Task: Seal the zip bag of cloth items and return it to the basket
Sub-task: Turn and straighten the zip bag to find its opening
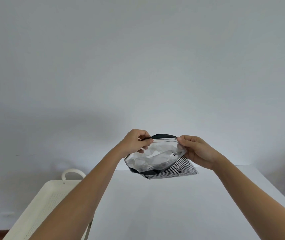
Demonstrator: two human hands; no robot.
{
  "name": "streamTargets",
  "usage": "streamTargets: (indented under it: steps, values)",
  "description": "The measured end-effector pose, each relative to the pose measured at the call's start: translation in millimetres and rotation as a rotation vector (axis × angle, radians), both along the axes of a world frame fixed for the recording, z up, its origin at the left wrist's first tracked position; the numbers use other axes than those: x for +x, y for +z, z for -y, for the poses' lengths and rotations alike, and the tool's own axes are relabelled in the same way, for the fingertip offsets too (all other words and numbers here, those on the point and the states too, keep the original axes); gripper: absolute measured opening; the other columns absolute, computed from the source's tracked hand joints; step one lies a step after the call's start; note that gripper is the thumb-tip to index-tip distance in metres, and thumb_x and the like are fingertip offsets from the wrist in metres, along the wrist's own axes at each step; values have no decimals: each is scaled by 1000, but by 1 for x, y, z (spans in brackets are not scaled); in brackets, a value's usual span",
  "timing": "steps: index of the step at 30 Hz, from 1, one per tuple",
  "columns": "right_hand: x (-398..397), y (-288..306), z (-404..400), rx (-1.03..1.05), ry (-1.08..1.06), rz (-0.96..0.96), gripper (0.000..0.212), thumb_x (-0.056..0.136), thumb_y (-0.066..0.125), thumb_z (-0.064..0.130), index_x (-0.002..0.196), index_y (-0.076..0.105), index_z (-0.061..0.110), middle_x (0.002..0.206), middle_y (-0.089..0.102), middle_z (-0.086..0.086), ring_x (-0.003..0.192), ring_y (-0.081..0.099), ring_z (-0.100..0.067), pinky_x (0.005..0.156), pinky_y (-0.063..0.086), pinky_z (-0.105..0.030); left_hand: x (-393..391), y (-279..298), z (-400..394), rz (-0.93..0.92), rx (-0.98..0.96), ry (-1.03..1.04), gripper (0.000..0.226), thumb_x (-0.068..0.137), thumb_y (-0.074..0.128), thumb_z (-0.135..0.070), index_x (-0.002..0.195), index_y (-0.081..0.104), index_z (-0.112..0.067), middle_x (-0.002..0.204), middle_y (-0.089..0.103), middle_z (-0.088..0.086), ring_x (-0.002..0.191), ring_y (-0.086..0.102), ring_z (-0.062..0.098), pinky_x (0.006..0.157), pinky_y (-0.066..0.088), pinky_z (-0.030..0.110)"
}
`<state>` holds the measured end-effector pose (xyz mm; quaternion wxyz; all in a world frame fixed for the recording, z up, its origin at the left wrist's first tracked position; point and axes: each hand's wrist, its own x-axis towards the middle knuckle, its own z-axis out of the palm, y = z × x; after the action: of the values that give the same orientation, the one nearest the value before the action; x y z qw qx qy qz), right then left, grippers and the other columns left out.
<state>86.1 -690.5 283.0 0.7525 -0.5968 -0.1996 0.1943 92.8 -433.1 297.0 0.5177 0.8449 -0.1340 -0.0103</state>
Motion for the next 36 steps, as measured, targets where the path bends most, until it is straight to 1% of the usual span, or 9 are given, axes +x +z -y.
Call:
streamTargets:
  steps: [6,13,20,23,25,28,31,34,36]
  values:
    - [-2,6,-3,30,47,-4,22,91,60,22,73,56,10,70,55,-2,62,51,-12,62,50,-22,-6,8,13,-80,119,-166,29,88,67,-42,96,72,-15,82,74,-7,67,61,7,61,52,20]
    - [-9,12,-8,-120,-13,43,18,84,66,24,69,63,13,64,57,1,57,50,-11,58,43,-20,-8,15,23,2,64,-135,11,85,75,-26,78,72,-17,66,69,-8,60,62,5,55,49,18]
    - [-11,11,-11,-241,-218,191,17,85,72,10,69,65,10,66,57,-7,61,48,-18,64,37,-29,-10,14,23,57,98,-58,16,85,74,-19,78,69,-7,65,64,1,55,60,7,50,48,19]
    - [-12,10,-14,-274,-313,243,15,81,76,9,73,65,4,62,60,-4,56,52,-13,60,42,-23,-10,12,24,86,118,-21,16,86,72,-18,73,66,-13,64,63,2,56,60,11,49,47,19]
    - [-12,10,-16,-322,-383,279,17,79,78,11,72,65,3,57,57,0,52,49,-10,56,40,-19,-10,10,25,106,144,4,19,87,71,-17,70,64,-16,64,63,4,57,60,14,48,47,18]
    - [-13,11,-21,-363,-455,312,22,77,80,17,65,64,9,49,52,8,47,43,-7,49,35,-14,-12,9,26,129,146,34,23,89,68,-17,68,61,-18,61,61,1,51,61,8,44,45,17]
    - [-17,14,-22,-299,-385,255,27,81,77,28,70,63,7,61,55,-2,58,46,-13,57,38,-21,-13,10,26,145,119,79,20,91,66,-17,72,61,-14,61,59,0,46,60,2,43,44,15]
    - [-22,19,-19,-249,-204,122,36,73,76,43,75,62,10,75,54,-8,63,46,-13,62,35,-26,-15,11,25,140,79,139,17,92,65,-17,78,61,-8,65,59,1,48,61,6,44,45,18]
    - [-24,20,-16,-268,-145,123,35,72,77,40,80,60,9,76,53,-5,64,46,-10,63,34,-25,-16,11,24,135,64,170,17,93,63,-18,81,61,-7,68,60,3,51,61,10,44,45,18]
